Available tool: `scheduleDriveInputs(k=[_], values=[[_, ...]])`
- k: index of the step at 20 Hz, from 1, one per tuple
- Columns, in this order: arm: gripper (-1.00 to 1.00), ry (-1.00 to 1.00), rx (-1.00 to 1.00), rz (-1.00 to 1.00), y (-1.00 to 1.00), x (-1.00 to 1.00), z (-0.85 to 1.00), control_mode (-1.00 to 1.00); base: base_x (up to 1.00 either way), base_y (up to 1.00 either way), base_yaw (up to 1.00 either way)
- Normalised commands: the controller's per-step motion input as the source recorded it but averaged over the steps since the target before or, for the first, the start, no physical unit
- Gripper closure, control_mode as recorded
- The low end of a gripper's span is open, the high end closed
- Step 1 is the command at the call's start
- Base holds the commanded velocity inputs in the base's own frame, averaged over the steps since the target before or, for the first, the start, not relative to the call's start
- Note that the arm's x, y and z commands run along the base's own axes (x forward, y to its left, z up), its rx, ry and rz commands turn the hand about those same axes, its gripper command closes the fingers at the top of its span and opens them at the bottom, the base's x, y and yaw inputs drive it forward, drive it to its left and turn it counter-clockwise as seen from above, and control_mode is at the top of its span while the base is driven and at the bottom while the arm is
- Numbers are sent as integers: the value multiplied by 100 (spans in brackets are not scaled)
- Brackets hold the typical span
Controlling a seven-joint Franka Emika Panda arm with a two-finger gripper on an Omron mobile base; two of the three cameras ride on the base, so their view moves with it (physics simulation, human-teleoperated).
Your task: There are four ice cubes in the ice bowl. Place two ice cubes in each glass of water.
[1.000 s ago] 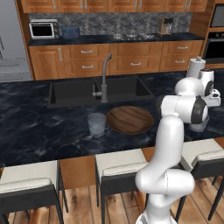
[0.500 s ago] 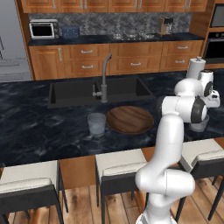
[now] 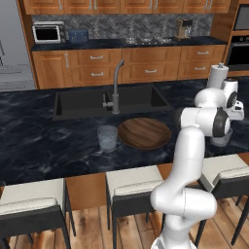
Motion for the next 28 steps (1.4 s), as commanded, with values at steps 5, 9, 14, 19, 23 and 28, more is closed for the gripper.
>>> scheduleDriveInputs(k=[5,9,14,19,23,28], values=[[100,-4,0,-6,0,0,-17,-100,0,0,0],[100,-5,0,-6,0,1,-19,-100,0,0,0],[100,-3,0,-6,0,0,-23,-100,0,0,0],[100,-2,0,-5,0,1,-17,-100,0,0,0],[100,-2,0,-5,0,0,-16,-100,0,0,0],[100,-3,0,-4,0,-24,-4,-100,0,0,0]])
